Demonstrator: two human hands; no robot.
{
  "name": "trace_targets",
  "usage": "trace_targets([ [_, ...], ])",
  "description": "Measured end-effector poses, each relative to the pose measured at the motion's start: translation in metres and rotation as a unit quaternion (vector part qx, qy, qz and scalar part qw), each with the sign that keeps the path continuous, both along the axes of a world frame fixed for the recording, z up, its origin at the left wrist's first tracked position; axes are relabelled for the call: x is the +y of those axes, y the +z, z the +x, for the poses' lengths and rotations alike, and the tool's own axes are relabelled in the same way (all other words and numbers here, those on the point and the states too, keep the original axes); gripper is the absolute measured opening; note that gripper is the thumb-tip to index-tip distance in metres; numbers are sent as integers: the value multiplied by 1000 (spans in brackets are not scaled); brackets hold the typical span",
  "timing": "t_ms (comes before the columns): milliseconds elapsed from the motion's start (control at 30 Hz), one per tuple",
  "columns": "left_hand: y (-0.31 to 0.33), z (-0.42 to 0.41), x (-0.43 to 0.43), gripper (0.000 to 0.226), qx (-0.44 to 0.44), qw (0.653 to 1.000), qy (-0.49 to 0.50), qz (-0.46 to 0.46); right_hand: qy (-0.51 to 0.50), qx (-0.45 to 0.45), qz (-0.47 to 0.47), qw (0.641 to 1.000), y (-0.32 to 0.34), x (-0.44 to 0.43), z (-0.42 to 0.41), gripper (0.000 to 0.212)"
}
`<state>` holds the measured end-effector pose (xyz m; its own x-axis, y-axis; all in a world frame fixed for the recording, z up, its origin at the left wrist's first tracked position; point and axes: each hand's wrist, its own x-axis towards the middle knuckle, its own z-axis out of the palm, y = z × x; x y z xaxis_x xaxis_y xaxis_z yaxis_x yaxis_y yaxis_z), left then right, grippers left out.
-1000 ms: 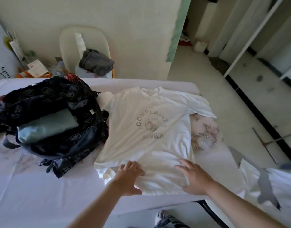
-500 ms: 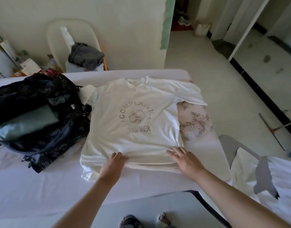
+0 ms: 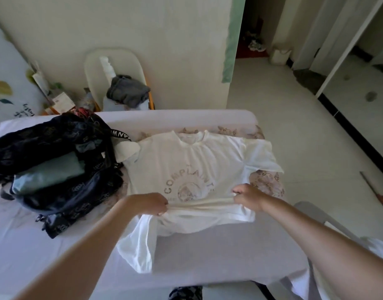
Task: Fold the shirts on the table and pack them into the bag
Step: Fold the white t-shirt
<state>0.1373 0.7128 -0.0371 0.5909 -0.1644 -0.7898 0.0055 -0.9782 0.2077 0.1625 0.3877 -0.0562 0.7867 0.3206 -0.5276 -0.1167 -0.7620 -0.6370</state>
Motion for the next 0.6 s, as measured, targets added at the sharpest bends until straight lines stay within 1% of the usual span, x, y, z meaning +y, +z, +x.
trace_targets([
  [67, 4, 34, 1, 14, -86, 995, 39, -16, -61, -27, 10, 998, 12, 7, 29, 12],
  [100, 4, 50, 2, 18, -153, 985, 70, -24, -96, -42, 14, 994, 16, 11, 44, 9],
  [133, 3, 69, 4, 22, -231, 966, 112, -34, -132, -63, 20, 989, 17, 16, 62, 8],
  [200, 3, 95, 3, 30, -380, 904, 185, -60, -220, -136, 11, 966, 18, 23, 89, 32],
  [233, 2, 106, 1, 34, -437, 872, 207, -69, -252, -176, 3, 951, 15, 27, 102, 42],
  [267, 0, 114, -3, 36, -478, 847, 220, -73, -260, -213, -20, 942, 10, 29, 110, 51],
  [300, -2, 119, -8, 38, -502, 833, 219, -79, -240, -237, -61, 940, 2, 32, 115, 57],
  [333, -8, 119, -12, 39, -508, 832, 202, -94, -203, -249, -102, 942, -6, 36, 116, 62],
  [367, -16, 116, -18, 40, -498, 843, 169, -117, -158, -249, -128, 947, -16, 38, 113, 64],
  [433, -38, 100, -24, 37, -436, 879, 97, -168, -54, -230, -152, 960, -38, 42, 99, 63],
  [467, -49, 92, -23, 31, -395, 900, 61, -175, 1, -226, -164, 960, -47, 43, 90, 62],
  [500, -60, 85, -21, 26, -356, 920, 17, -163, 52, -228, -174, 957, -56, 42, 81, 61],
  [533, -69, 78, -17, 30, -322, 937, -29, -134, 94, -234, -183, 950, -64, 39, 72, 62],
  [600, -84, 66, -7, 52, -270, 957, -80, -69, 154, -242, -196, 938, -78, 33, 57, 67],
])
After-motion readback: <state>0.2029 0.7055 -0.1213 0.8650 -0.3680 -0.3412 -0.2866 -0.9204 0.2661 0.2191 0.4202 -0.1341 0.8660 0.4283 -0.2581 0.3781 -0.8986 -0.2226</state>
